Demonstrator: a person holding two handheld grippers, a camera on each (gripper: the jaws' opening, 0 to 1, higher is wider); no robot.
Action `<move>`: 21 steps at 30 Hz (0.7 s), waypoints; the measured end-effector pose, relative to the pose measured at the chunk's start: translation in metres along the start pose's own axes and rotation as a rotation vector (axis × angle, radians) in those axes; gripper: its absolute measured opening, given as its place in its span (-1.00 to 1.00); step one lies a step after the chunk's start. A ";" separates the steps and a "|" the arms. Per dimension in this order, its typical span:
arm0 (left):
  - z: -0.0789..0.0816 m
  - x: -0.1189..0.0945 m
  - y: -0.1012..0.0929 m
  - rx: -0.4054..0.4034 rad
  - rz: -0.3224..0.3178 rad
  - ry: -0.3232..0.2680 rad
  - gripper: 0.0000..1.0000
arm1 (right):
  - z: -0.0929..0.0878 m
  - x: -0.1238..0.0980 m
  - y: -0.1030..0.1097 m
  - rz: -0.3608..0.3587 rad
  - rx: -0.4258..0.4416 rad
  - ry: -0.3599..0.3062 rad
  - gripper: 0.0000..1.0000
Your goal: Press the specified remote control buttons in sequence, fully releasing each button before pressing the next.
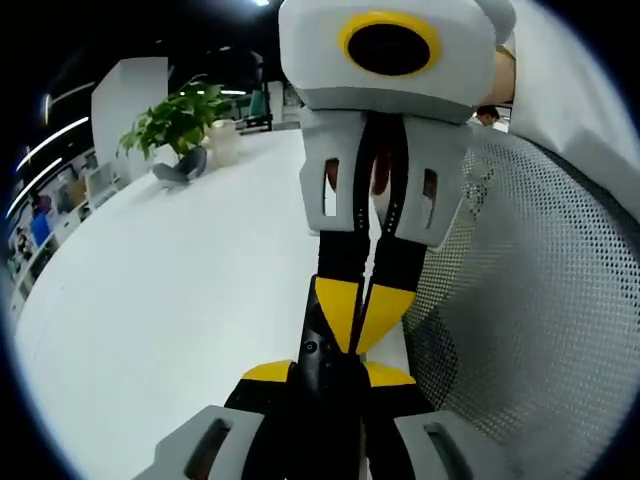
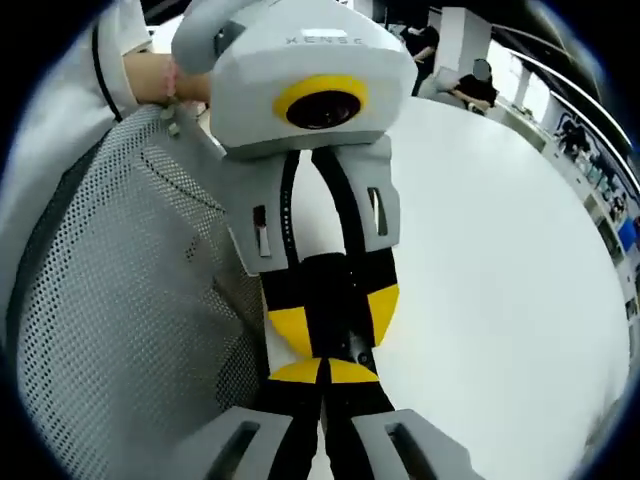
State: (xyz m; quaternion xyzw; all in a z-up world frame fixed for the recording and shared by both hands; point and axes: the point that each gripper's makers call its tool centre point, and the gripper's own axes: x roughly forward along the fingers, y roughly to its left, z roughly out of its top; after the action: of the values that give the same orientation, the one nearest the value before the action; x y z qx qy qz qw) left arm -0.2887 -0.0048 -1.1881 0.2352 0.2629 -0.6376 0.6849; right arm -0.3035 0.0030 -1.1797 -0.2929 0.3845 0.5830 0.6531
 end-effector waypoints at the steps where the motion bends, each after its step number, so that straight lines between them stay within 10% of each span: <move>1: 0.000 0.000 0.000 -0.001 0.000 -0.002 -0.51 | 0.000 0.000 -0.001 -0.001 0.009 -0.002 -1.00; 16: 0.000 0.000 0.000 -0.007 0.003 -0.002 -0.51 | 0.002 0.004 -0.009 -0.083 -0.074 0.071 -1.00; 21: 0.000 0.000 0.000 -0.005 0.002 -0.006 -0.51 | 0.002 0.003 -0.012 -0.057 0.047 0.052 -1.00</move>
State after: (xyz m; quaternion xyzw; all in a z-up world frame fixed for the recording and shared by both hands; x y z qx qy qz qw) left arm -0.2889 -0.0049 -1.1880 0.2316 0.2621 -0.6368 0.6871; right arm -0.2912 0.0042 -1.1817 -0.3034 0.4064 0.5472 0.6659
